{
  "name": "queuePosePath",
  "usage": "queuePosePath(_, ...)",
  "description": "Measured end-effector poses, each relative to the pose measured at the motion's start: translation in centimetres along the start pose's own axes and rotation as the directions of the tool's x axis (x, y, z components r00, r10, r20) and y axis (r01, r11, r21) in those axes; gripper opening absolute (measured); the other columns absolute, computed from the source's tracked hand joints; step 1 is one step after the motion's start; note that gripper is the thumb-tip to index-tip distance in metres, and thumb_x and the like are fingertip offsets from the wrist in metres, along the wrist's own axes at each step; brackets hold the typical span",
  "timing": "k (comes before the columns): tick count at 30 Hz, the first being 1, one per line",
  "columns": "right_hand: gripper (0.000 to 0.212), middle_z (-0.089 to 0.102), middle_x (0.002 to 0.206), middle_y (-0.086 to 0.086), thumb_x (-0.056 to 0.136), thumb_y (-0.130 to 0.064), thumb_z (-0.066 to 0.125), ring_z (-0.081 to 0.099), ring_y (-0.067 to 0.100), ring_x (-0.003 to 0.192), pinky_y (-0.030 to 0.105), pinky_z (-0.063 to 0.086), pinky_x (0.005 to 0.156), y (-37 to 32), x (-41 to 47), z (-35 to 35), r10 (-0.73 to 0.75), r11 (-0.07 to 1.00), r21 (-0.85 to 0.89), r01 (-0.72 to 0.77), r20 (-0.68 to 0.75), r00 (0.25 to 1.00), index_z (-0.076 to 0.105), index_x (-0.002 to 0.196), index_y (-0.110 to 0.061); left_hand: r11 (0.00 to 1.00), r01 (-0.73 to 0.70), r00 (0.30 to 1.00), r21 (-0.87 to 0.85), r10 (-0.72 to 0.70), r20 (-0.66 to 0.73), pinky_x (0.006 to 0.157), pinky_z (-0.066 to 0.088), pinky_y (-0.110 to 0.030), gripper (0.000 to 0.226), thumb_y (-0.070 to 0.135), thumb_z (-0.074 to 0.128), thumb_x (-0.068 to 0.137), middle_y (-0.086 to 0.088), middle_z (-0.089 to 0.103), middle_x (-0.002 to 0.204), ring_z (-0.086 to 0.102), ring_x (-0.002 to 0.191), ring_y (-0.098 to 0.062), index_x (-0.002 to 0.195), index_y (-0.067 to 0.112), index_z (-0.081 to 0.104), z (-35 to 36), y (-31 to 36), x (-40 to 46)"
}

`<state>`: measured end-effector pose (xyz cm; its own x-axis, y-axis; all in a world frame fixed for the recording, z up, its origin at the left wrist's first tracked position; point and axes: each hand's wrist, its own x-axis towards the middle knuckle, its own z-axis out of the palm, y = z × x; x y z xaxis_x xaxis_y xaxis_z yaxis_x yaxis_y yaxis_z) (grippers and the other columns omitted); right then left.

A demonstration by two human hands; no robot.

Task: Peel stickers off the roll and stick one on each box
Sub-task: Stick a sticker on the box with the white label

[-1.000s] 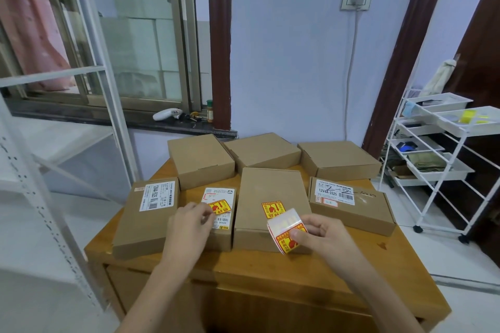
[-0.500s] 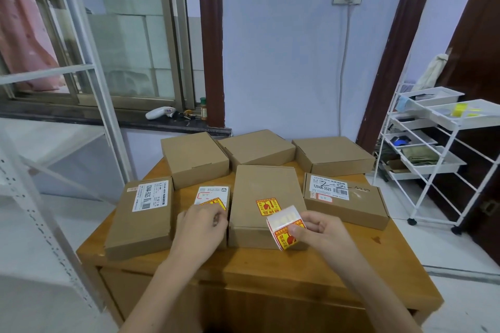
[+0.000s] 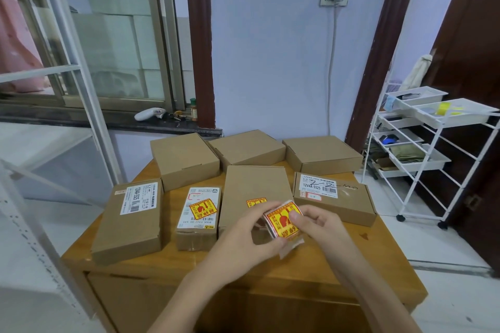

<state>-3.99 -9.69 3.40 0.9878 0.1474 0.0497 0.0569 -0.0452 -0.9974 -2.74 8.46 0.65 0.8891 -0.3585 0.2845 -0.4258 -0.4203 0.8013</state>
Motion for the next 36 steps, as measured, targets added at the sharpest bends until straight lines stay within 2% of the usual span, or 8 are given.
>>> queuePosePath(5,0.025,0.079,0.093,0.006,0.083,-0.024,0.071,0.074,0.011,0.082,0.015,0.054,0.070,-0.4,-0.6,-0.6,-0.012,1.000,0.013,0.011,0.078,0.997,0.072,0.103,-0.011,0.977,0.085,0.996,-0.195,-0.079,0.039,0.093,0.054,-0.034,0.050,0.059,0.061,0.081,0.017,0.061,0.122,0.059,0.112,-0.004,0.128,0.049,0.047,0.0,-0.2,0.0)
queuePosePath(7,0.024,0.079,0.093,0.006,0.082,-0.021,0.067,0.075,0.013,0.081,0.015,0.055,0.069,-0.3,-0.6,-0.6,-0.013,1.000,0.000,0.013,0.063,0.998,0.072,0.104,-0.011,0.977,0.116,0.993,-0.180,-0.109,0.050,0.091,0.054,-0.030,0.051,0.064,0.057,0.082,0.022,0.056,0.125,0.057,0.111,0.000,0.130,0.053,0.041,0.1,0.0,-0.1)
queuePosePath(10,0.019,0.080,0.091,0.002,0.087,-0.015,0.066,0.075,0.010,0.082,0.012,0.054,0.068,0.0,-0.5,-0.7,-0.004,0.999,-0.041,0.005,0.011,1.000,0.072,0.104,-0.010,0.994,0.108,0.991,-0.030,-0.110,-0.074,0.075,0.052,-0.011,0.055,0.055,0.061,0.083,0.035,0.039,0.128,0.053,0.102,0.008,0.129,0.058,0.032,0.1,0.7,0.0)
queuePosePath(14,0.016,0.080,0.088,0.002,0.087,-0.015,0.065,0.074,0.006,0.078,0.009,0.053,0.066,0.3,-0.4,-0.7,-0.003,0.999,-0.042,0.003,-0.017,1.000,0.073,0.101,-0.010,0.997,-0.027,0.994,0.070,0.034,-0.099,0.073,0.048,-0.012,0.039,0.044,0.069,0.083,0.035,0.041,0.124,0.051,0.094,0.005,0.114,0.055,0.049,-0.2,0.9,-0.1)
queuePosePath(19,0.015,0.080,0.086,0.004,0.087,-0.012,0.065,0.075,0.006,0.075,0.009,0.053,0.064,0.2,-0.3,-0.5,0.001,1.000,-0.018,-0.001,-0.016,1.000,0.072,0.100,-0.009,0.994,-0.045,0.990,0.098,0.058,-0.132,0.067,0.045,-0.015,0.034,0.039,0.070,0.083,0.025,0.051,0.116,0.050,0.078,-0.001,0.115,0.044,0.059,-0.2,0.7,-0.3)
queuePosePath(25,0.016,0.080,0.087,-0.001,0.087,-0.017,0.066,0.073,0.002,0.079,0.005,0.051,0.064,-0.1,-0.2,-0.6,0.001,0.998,-0.060,-0.002,-0.015,1.000,0.073,0.100,-0.012,0.989,-0.062,0.984,0.134,0.083,-0.159,0.067,0.040,-0.006,0.032,0.036,0.070,0.084,0.020,0.052,0.114,0.049,0.090,0.008,0.115,0.035,0.064,-0.1,1.0,-0.4)
queuePosePath(32,0.018,0.080,0.086,-0.001,0.086,-0.017,0.066,0.075,0.005,0.079,0.008,0.052,0.065,0.0,-0.1,-0.4,0.002,0.998,-0.070,-0.002,0.001,1.000,0.073,0.102,-0.011,0.991,-0.059,0.975,0.116,0.082,-0.207,0.064,0.048,-0.014,0.021,0.036,0.066,0.086,0.021,0.055,0.106,0.052,0.090,0.002,0.106,0.031,0.068,-0.3,1.2,-0.5)
queuePosePath(36,0.020,0.080,0.087,-0.002,0.086,-0.022,0.067,0.074,0.005,0.082,0.006,0.051,0.066,0.0,0.0,-0.3,-0.001,0.995,-0.095,0.002,0.007,1.000,0.073,0.102,-0.013,0.987,-0.062,0.975,0.148,0.092,-0.202,0.062,0.044,-0.010,0.027,0.040,0.065,0.085,0.020,0.056,0.108,0.051,0.088,0.006,0.111,0.032,0.067,-0.4,1.2,-0.6)
